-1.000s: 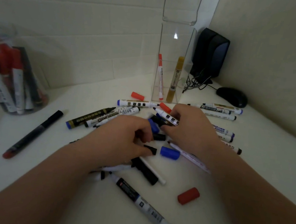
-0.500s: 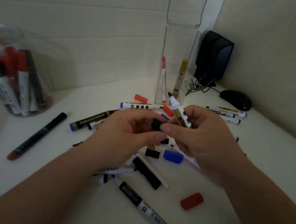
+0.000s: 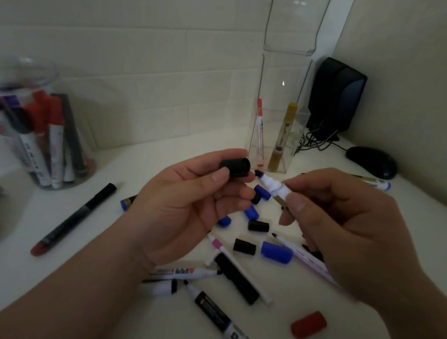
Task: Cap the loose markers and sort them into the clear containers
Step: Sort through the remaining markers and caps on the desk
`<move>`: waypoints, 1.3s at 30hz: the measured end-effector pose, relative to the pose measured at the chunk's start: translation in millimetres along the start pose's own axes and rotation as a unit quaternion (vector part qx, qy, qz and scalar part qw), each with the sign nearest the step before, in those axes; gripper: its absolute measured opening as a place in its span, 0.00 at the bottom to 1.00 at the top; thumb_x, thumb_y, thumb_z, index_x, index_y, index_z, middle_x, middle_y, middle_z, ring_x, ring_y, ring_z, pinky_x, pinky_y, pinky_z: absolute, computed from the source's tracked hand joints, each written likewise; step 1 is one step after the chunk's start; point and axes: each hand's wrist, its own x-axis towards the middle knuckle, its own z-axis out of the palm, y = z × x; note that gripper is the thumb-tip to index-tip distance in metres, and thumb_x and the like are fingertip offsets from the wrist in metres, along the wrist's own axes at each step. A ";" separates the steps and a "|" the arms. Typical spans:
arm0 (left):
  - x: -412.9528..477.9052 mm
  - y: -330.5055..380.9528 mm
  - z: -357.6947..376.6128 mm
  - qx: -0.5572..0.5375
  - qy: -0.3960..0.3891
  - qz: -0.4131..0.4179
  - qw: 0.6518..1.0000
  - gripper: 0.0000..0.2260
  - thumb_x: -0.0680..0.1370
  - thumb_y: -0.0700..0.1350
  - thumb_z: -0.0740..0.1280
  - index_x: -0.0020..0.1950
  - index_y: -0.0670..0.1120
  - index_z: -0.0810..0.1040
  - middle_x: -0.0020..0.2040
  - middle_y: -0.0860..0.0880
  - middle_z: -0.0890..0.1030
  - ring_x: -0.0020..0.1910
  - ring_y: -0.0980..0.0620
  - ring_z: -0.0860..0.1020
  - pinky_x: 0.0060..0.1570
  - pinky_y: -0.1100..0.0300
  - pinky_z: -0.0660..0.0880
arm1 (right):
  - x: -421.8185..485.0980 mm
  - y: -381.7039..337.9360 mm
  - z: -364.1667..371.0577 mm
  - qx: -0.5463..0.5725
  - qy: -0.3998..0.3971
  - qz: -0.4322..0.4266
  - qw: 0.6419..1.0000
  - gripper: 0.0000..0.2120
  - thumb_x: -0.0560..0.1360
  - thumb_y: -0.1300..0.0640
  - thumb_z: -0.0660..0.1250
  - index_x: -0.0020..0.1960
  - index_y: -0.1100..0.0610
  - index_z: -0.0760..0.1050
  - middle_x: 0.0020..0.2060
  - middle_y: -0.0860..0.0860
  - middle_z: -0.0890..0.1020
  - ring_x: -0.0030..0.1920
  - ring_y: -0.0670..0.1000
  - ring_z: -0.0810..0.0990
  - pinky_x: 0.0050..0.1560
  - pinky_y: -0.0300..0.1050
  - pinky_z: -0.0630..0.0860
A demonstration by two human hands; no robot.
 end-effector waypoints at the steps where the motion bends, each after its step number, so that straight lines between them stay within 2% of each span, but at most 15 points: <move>1: -0.2 -0.3 -0.9 0.008 0.000 0.002 1.000 0.15 0.72 0.38 0.67 0.57 0.40 0.84 0.45 0.41 0.84 0.40 0.48 0.83 0.42 0.59 0.81 | 0.0 0.0 -0.3 -0.006 0.004 -0.004 1.000 0.10 0.75 0.46 0.62 0.51 0.46 0.79 0.38 0.45 0.83 0.30 0.49 0.78 0.26 0.36 0.75; 3: -0.8 -0.1 -1.2 0.037 0.000 0.006 0.999 0.12 0.72 0.37 0.69 0.54 0.43 0.86 0.42 0.42 0.83 0.38 0.50 0.81 0.41 0.59 0.79 | 0.0 -0.3 -0.7 -0.012 0.010 -0.006 1.000 0.08 0.76 0.48 0.63 0.52 0.46 0.79 0.38 0.44 0.83 0.31 0.50 0.79 0.26 0.37 0.76; 5: -0.9 -0.6 -2.0 0.059 -0.008 0.011 0.998 0.12 0.69 0.34 0.74 0.50 0.44 0.86 0.40 0.42 0.82 0.36 0.50 0.79 0.40 0.59 0.78 | 0.1 0.2 -1.2 0.002 0.013 0.000 1.000 0.09 0.76 0.48 0.63 0.52 0.47 0.79 0.38 0.44 0.83 0.30 0.47 0.79 0.27 0.33 0.74; 9: -0.6 -0.1 -0.8 0.058 0.025 0.006 0.998 0.07 0.68 0.34 0.71 0.43 0.45 0.82 0.40 0.40 0.82 0.34 0.48 0.79 0.38 0.58 0.79 | 1.5 2.0 -0.7 0.024 0.009 0.013 1.000 0.06 0.77 0.48 0.68 0.52 0.48 0.79 0.36 0.46 0.84 0.27 0.45 0.76 0.27 0.32 0.72; 11: -0.2 0.2 1.0 0.068 0.049 0.002 0.996 0.08 0.72 0.34 0.70 0.48 0.44 0.79 0.41 0.40 0.83 0.34 0.48 0.79 0.38 0.58 0.78 | 2.5 1.4 0.9 0.034 -0.001 0.034 0.999 0.08 0.75 0.49 0.64 0.50 0.48 0.79 0.36 0.47 0.84 0.26 0.44 0.76 0.27 0.32 0.71; 14: 0.6 0.7 5.8 0.082 0.082 -0.011 0.993 0.15 0.76 0.37 0.65 0.62 0.47 0.79 0.44 0.43 0.83 0.36 0.50 0.78 0.39 0.58 0.75 | 1.9 0.4 3.7 0.037 -0.029 0.038 0.998 0.08 0.74 0.50 0.64 0.50 0.48 0.80 0.36 0.48 0.84 0.28 0.44 0.77 0.28 0.31 0.71; 15: 1.1 0.7 7.3 0.075 0.092 -0.014 0.993 0.16 0.76 0.39 0.64 0.62 0.47 0.80 0.45 0.43 0.83 0.37 0.51 0.78 0.40 0.58 0.75 | 1.9 1.1 4.5 0.032 -0.035 0.038 0.998 0.07 0.75 0.52 0.65 0.50 0.49 0.80 0.36 0.47 0.84 0.29 0.43 0.78 0.29 0.30 0.72; 18: 1.1 0.6 10.7 0.026 0.121 -0.024 0.992 0.09 0.76 0.41 0.65 0.53 0.44 0.81 0.48 0.42 0.85 0.40 0.50 0.83 0.40 0.60 0.79 | 1.4 3.1 6.3 0.009 -0.042 0.037 0.998 0.06 0.77 0.59 0.66 0.50 0.50 0.80 0.36 0.46 0.83 0.31 0.41 0.79 0.30 0.28 0.72; 23: 0.1 -4.2 10.6 0.012 0.122 -0.026 0.992 0.05 0.76 0.42 0.66 0.47 0.43 0.80 0.48 0.41 0.86 0.40 0.50 0.84 0.43 0.60 0.82 | 0.9 1.4 8.8 -0.039 -0.029 0.019 0.999 0.08 0.74 0.45 0.64 0.50 0.45 0.79 0.36 0.46 0.83 0.32 0.48 0.78 0.30 0.31 0.73; 25: -0.5 -6.0 10.8 0.025 0.113 -0.024 0.993 0.06 0.75 0.43 0.66 0.48 0.42 0.79 0.49 0.40 0.86 0.41 0.50 0.84 0.43 0.60 0.82 | 1.5 2.4 8.7 -0.044 -0.027 0.017 0.999 0.08 0.74 0.47 0.64 0.50 0.45 0.79 0.37 0.45 0.83 0.33 0.48 0.79 0.31 0.32 0.73; 29: -0.7 -10.2 8.2 0.069 0.104 0.002 0.992 0.04 0.73 0.42 0.68 0.46 0.43 0.81 0.51 0.38 0.85 0.45 0.47 0.84 0.44 0.59 0.81 | 0.3 3.3 8.1 -0.082 -0.021 -0.015 0.996 0.08 0.75 0.48 0.65 0.51 0.45 0.79 0.37 0.44 0.82 0.32 0.50 0.78 0.31 0.41 0.76; 32: -2.1 -11.8 8.3 0.160 0.107 0.034 0.981 0.03 0.70 0.43 0.72 0.43 0.47 0.83 0.50 0.39 0.86 0.49 0.43 0.85 0.46 0.57 0.81 | -0.7 -0.1 7.8 -0.124 -0.007 -0.053 0.991 0.05 0.75 0.50 0.69 0.51 0.46 0.79 0.34 0.40 0.80 0.32 0.46 0.78 0.28 0.29 0.71; 34: -3.0 -11.8 8.3 0.176 0.109 0.049 0.977 0.04 0.67 0.44 0.74 0.41 0.49 0.85 0.48 0.40 0.86 0.48 0.42 0.85 0.46 0.55 0.81 | -1.6 -3.2 6.6 -0.167 0.004 -0.075 0.983 0.06 0.75 0.49 0.70 0.52 0.45 0.79 0.34 0.36 0.79 0.35 0.42 0.79 0.33 0.27 0.72; 36: -3.5 -11.3 9.2 0.180 0.108 0.057 0.976 0.06 0.65 0.45 0.75 0.41 0.49 0.86 0.47 0.40 0.86 0.46 0.41 0.85 0.46 0.54 0.81 | -2.1 -4.3 6.6 -0.220 0.005 -0.099 0.970 0.08 0.77 0.47 0.68 0.55 0.45 0.79 0.39 0.35 0.79 0.38 0.41 0.79 0.37 0.33 0.76; 39: -3.6 -10.8 12.1 0.184 0.102 0.074 0.975 0.07 0.64 0.45 0.75 0.42 0.47 0.85 0.46 0.40 0.86 0.45 0.41 0.86 0.47 0.54 0.82 | -3.4 -3.0 8.8 -0.264 0.021 -0.140 0.954 0.10 0.77 0.51 0.68 0.57 0.51 0.82 0.39 0.43 0.81 0.36 0.44 0.78 0.35 0.44 0.78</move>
